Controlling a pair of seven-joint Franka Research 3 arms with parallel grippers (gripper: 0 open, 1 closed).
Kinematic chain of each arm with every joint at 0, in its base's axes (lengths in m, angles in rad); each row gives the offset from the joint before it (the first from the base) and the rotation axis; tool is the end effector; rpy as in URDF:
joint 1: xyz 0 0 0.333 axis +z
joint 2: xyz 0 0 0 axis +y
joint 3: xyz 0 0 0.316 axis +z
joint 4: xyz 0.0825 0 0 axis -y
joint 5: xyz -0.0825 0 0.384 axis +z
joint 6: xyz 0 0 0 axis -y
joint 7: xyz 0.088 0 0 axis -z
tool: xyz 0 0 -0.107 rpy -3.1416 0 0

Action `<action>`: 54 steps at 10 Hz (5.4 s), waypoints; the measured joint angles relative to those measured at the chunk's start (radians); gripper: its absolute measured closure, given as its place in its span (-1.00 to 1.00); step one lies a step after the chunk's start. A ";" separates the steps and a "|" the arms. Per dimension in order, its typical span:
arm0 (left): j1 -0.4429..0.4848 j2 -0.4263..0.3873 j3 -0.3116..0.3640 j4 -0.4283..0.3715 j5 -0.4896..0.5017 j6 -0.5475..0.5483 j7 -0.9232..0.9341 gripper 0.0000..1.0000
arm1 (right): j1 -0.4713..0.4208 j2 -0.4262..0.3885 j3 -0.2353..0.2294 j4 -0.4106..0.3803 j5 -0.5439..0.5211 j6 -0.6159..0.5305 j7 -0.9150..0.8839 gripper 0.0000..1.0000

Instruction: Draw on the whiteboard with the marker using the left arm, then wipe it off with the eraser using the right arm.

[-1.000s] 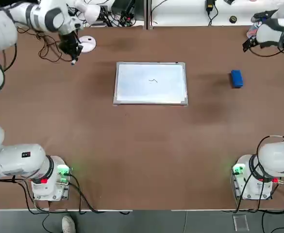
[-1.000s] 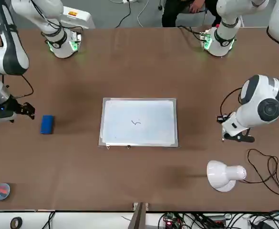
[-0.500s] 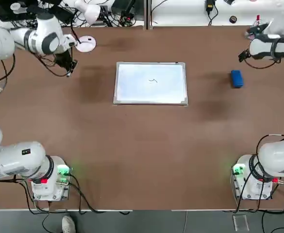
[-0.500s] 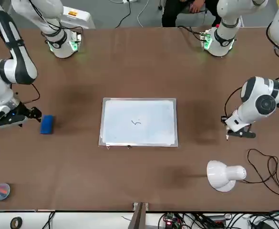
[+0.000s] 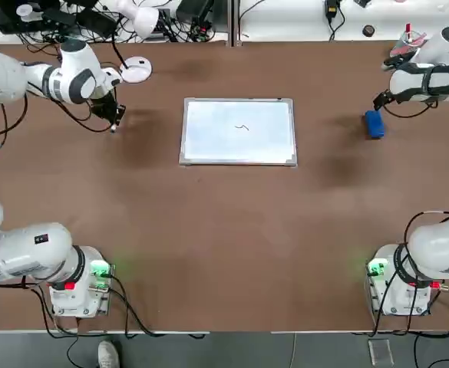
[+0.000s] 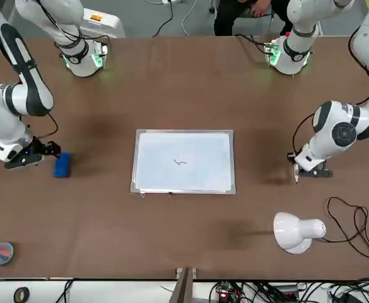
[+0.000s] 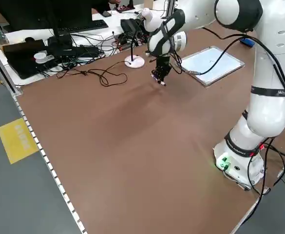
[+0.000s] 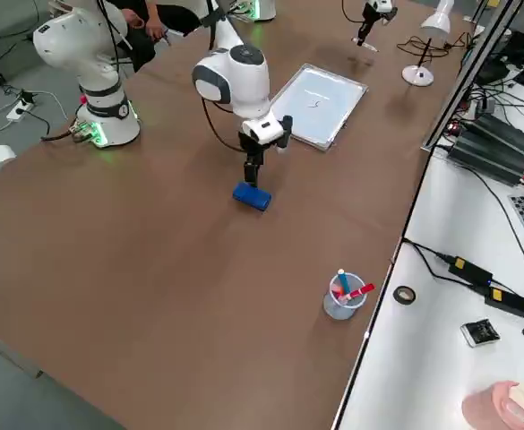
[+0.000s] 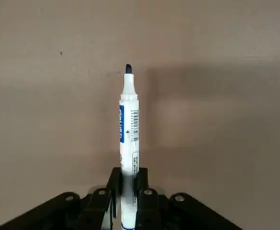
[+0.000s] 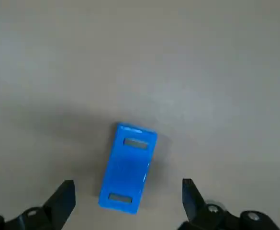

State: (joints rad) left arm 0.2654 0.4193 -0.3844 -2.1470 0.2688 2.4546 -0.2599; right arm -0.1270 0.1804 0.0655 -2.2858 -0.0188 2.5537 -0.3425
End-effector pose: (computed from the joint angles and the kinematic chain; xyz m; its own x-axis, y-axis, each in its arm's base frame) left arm 0.5574 -0.0684 0.2114 0.9967 -0.0484 -0.0647 -0.0497 -0.9986 -0.0189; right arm 0.5384 -0.0329 0.2823 0.9533 0.2905 0.0827 0.2891 -0.9569 0.0295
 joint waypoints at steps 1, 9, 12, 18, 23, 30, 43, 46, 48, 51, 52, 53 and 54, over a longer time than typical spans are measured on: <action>0.000 0.002 0.000 -0.005 0.026 0.004 -0.019 0.66 | -0.006 0.000 0.000 0.007 0.000 -0.035 0.000 -1.00; 0.029 0.058 0.003 -0.011 0.088 0.038 -0.041 0.60 | -0.027 0.053 0.004 0.050 0.003 -0.058 0.112 -1.00; 0.029 0.061 0.003 -0.010 0.088 0.039 -0.043 0.15 | -0.022 0.111 0.005 0.050 0.003 0.012 0.121 -1.00; 0.025 0.060 -0.002 0.008 0.088 0.039 -0.044 -0.70 | -0.021 0.164 0.005 0.047 0.003 0.109 0.127 -1.00; 0.028 0.024 -0.057 0.235 0.091 -0.199 -0.040 -0.99 | -0.020 0.206 0.005 0.043 0.003 0.143 0.137 -1.00; 0.027 -0.115 -0.141 0.608 0.064 -0.595 0.006 -0.99 | -0.019 0.207 0.005 0.040 0.003 0.166 0.141 -1.00; -0.071 -0.385 0.029 0.649 -0.186 -0.852 0.243 -0.99 | -0.019 0.221 0.004 0.038 0.003 0.193 0.142 -0.78; -0.185 -0.438 0.147 0.580 -0.188 -0.853 0.243 -0.99 | -0.019 0.227 0.003 0.037 0.003 0.204 0.142 -0.57; -0.224 -0.466 0.191 0.536 -0.189 -0.853 0.243 -0.99 | -0.019 0.230 0.003 0.037 0.003 0.209 0.142 -0.18; -0.244 -0.477 0.223 0.512 -0.191 -0.851 0.243 -0.99 | -0.019 0.230 0.003 0.037 0.003 0.210 0.143 -0.12; -0.244 -0.473 0.223 0.512 -0.192 -0.848 0.243 -0.99 | -0.019 0.230 0.003 0.037 0.003 0.210 0.144 -0.12; -0.246 -0.468 0.223 0.512 -0.192 -0.846 0.243 -0.99 | -0.019 0.230 0.003 0.038 0.003 0.210 0.149 -0.12; -0.249 -0.461 0.223 0.513 -0.192 -0.845 0.242 -0.99 | -0.019 0.230 0.005 0.039 0.003 0.210 0.165 -0.12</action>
State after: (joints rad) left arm 0.0164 -0.0419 -0.1618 -1.6345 0.0771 1.6093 -0.0175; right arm -0.1456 0.4107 0.0701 -2.2471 -0.0155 2.7634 -0.1777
